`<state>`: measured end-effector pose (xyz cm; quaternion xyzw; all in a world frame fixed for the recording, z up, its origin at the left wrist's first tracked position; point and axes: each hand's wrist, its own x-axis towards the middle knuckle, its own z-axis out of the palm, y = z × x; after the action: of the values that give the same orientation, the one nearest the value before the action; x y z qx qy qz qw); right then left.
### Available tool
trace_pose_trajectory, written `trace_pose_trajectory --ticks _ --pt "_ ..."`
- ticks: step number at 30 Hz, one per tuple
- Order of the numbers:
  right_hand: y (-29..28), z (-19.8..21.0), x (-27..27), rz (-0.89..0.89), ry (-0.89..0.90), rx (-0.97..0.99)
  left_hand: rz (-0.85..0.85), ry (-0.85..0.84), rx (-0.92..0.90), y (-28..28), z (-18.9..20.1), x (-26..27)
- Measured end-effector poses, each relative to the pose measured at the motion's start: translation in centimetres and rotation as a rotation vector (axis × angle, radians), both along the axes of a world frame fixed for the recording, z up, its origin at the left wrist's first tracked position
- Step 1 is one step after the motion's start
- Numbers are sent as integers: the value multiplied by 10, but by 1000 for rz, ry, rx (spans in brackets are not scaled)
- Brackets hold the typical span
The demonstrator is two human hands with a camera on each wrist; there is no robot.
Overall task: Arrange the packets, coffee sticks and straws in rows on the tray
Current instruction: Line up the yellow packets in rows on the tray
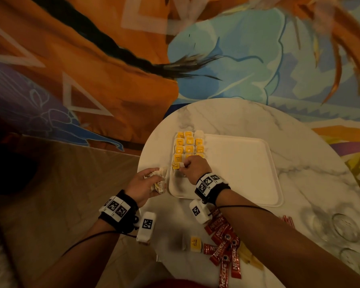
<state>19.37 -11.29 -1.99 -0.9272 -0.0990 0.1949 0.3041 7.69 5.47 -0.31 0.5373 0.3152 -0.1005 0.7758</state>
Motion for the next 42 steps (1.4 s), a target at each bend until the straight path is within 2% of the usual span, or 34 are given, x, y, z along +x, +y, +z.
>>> trace_pose_trajectory --ticks 7,10,13,17,19,23,28,32,36,39,42 --pt "-1 -2 0 -68 6 25 -34 -20 -5 -5 1 6" --pt "-4 1 0 -75 11 176 -39 -29 -13 -7 2 10" --pt "-8 7 -2 45 64 400 -63 -41 -39 -9 5 13" --pt "-16 21 -5 197 192 531 -110 -68 -77 -11 10 17" --pt "-19 29 -6 223 228 555 -152 -83 -69 -12 13 20" --pt "-27 29 -4 244 87 552 -212 -121 -29 -15 15 26" --pt "-35 26 -3 223 61 532 -235 -152 -12 -16 15 31" --pt "-37 33 -9 115 208 569 -227 -182 32 -17 15 34" --pt "-39 45 -9 -59 411 523 -253 -253 189 -17 17 36" --pt "-40 46 -8 -24 490 547 -297 -330 304 -18 16 37" --pt "-39 46 -5 -23 480 652 -343 -384 341 -18 15 37"
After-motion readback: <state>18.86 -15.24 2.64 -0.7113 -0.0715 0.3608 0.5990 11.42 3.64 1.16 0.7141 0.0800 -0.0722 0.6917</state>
